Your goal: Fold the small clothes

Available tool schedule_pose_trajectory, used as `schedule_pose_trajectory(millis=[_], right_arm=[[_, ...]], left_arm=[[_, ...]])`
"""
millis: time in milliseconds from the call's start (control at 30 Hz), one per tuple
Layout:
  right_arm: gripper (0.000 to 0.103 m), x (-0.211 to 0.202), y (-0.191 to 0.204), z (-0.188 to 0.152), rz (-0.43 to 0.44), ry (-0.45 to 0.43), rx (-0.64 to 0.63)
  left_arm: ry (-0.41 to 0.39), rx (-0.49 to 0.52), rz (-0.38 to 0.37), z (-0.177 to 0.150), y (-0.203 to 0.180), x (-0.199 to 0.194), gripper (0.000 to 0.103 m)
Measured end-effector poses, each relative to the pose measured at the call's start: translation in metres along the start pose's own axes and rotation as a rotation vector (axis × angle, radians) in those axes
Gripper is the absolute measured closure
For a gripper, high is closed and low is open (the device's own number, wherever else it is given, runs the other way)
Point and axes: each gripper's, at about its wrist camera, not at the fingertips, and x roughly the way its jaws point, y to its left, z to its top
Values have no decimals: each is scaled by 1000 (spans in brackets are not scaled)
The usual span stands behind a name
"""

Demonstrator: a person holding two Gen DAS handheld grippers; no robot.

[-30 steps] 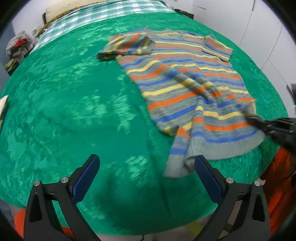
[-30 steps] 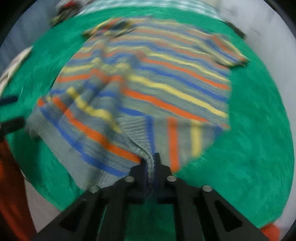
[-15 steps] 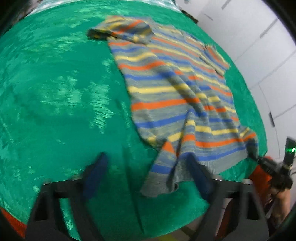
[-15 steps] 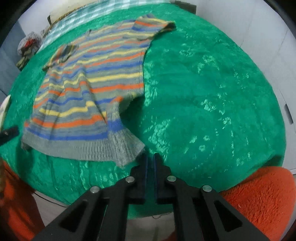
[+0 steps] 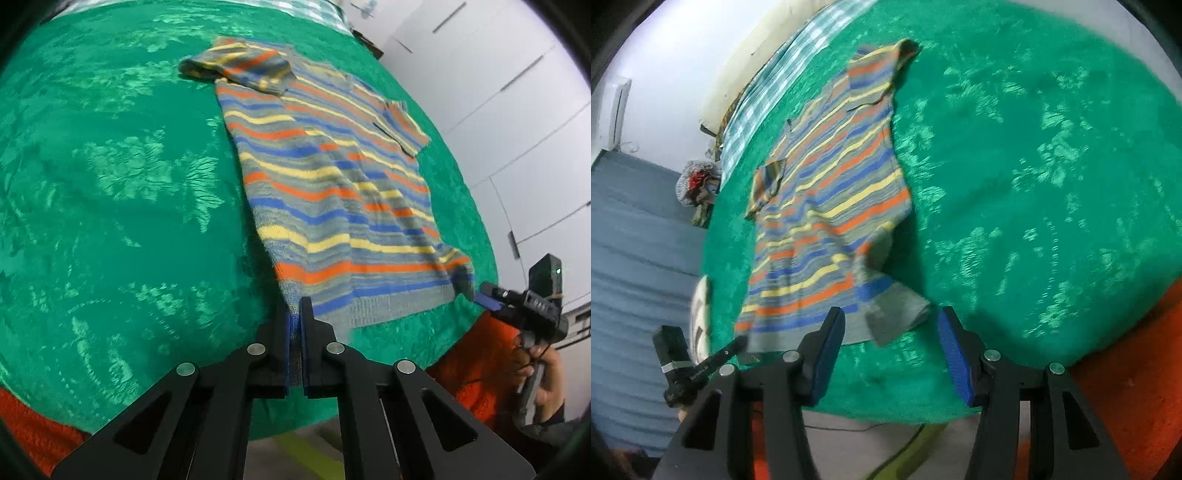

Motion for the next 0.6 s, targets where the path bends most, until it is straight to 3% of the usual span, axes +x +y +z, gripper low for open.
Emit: schedule_pose_trajectory(millis=[133,200,233,467,600], right_arm=[[45,26,26,2,-63,-2,-106],[91,39,24,8,-138,4,-139],[99,40,18,10,-144,11,-116],[99,-22,8,18,-20,29,-19],[99,-2,-4,14,-145,88,-27]], left_arm=[[29,5,35,-3,1,9,101],[45,-4,46,-6,6,7,101],[44,-9,48,-7,10,1,101],[33,-41,38,-8,27,-43,102],[108,-14,123,-20,34,-18,103]])
